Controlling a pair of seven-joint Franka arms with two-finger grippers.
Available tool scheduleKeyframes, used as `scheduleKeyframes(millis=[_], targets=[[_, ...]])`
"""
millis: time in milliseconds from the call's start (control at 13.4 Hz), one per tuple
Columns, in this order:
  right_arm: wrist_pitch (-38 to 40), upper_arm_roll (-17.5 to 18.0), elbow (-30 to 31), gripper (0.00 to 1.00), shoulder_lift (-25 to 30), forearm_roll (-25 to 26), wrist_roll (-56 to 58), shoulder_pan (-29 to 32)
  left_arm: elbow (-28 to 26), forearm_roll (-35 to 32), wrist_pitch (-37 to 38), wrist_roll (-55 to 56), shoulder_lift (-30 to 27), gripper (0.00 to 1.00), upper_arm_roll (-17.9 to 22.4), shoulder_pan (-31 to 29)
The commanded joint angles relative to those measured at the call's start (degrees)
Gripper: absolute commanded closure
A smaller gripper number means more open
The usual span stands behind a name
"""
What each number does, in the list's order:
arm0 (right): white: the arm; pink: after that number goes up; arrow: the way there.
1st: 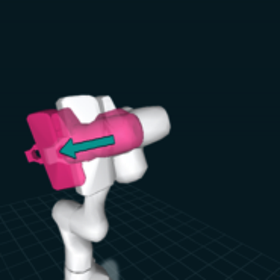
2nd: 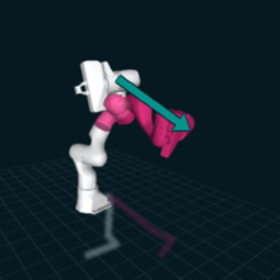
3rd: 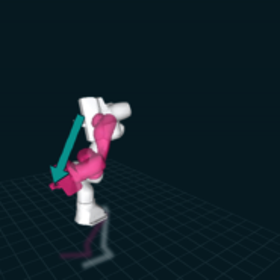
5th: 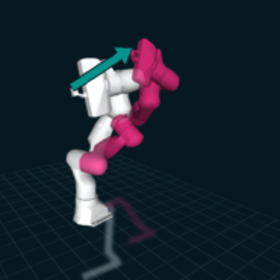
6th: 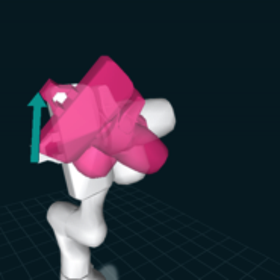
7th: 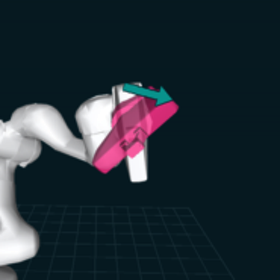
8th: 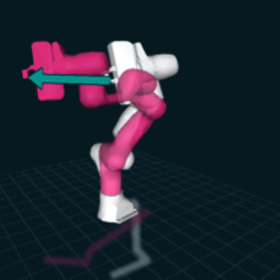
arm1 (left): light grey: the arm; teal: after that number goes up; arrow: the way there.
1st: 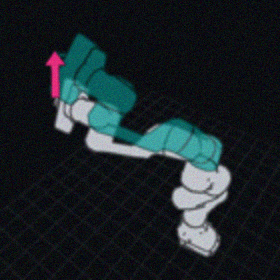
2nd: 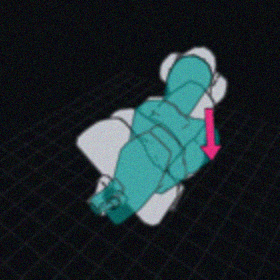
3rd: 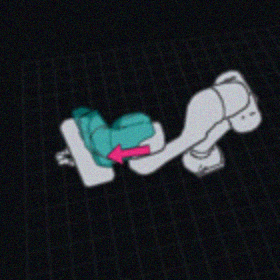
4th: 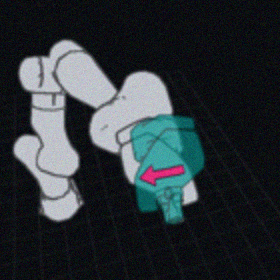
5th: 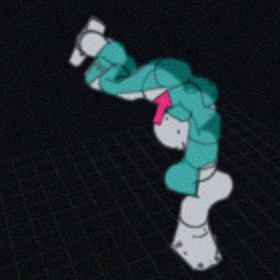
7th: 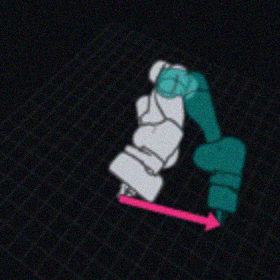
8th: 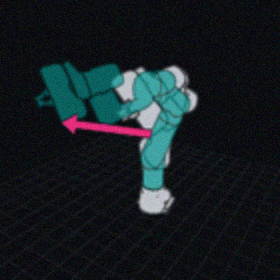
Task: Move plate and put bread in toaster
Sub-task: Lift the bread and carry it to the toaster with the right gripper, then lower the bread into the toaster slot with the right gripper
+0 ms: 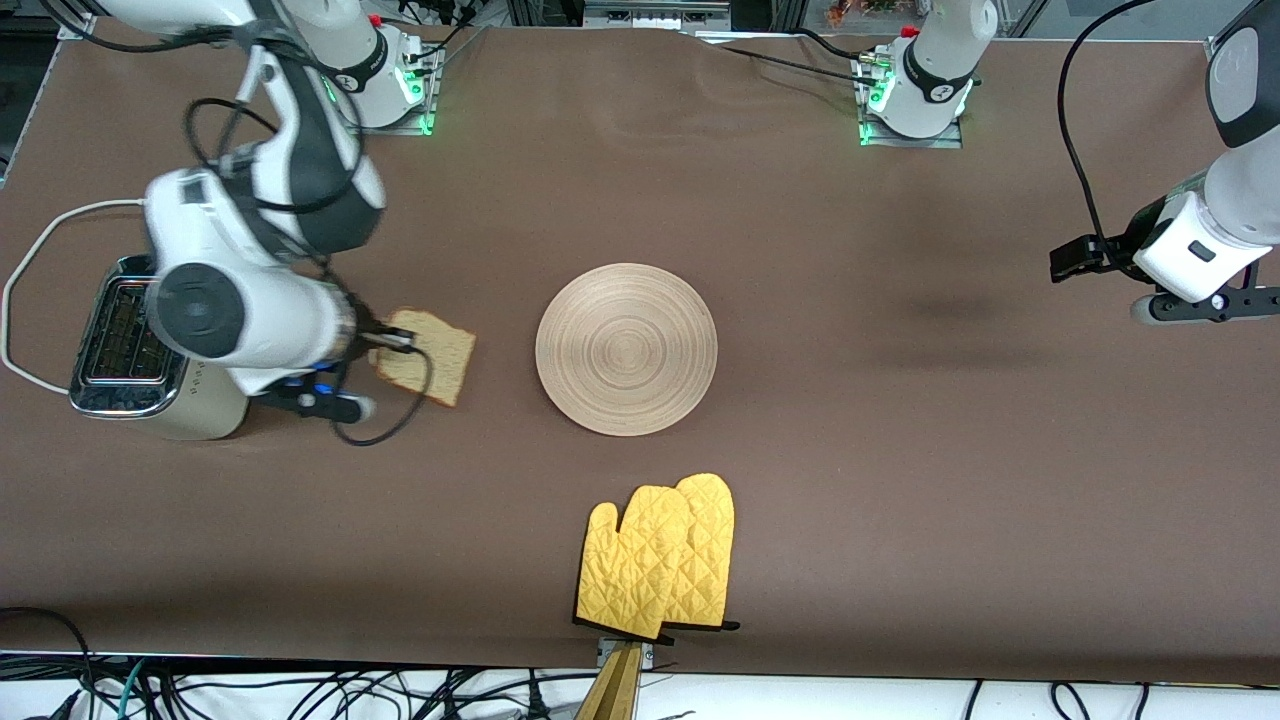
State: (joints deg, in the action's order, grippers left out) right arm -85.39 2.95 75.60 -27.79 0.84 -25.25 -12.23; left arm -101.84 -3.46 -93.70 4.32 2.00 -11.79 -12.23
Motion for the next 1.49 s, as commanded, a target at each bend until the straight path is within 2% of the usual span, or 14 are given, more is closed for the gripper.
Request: scheduleKeyframes(millis=[0,223,447,819,1042,1414], targets=[[5.04,-4.33,-0.36,1.0,2.04,5.12,8.87,-0.08,0.24,1.0,1.33,0.51,-0.15,0.0,-0.07,-0.17],[9.97,-9.43,-2.99,1.0,2.66,9.51,18.01,-0.17,0.24,1.0,1.59,0.51,-0.15,0.0,-0.07,-0.17],[10.16,-13.83,-3.09,1.0,2.74,15.31,27.52,-0.17,0.24,1.0,1.95,0.51,-0.15,0.0,-0.07,-0.25],[9.46,-18.49,-3.09,1.0,2.66,18.76,32.28,-0.08,0.24,1.0,2.3,0.43,-0.15,0.0,-0.07,-0.34],[7.61,-19.21,-2.91,1.0,2.13,22.45,32.46,0.62,0.24,1.0,2.3,0.51,-0.06,0.0,-0.07,-0.34],[4.27,-19.21,-2.56,1.0,0.46,22.45,32.72,4.22,0.24,1.0,2.3,0.51,-0.06,0.0,-0.07,-0.34]])
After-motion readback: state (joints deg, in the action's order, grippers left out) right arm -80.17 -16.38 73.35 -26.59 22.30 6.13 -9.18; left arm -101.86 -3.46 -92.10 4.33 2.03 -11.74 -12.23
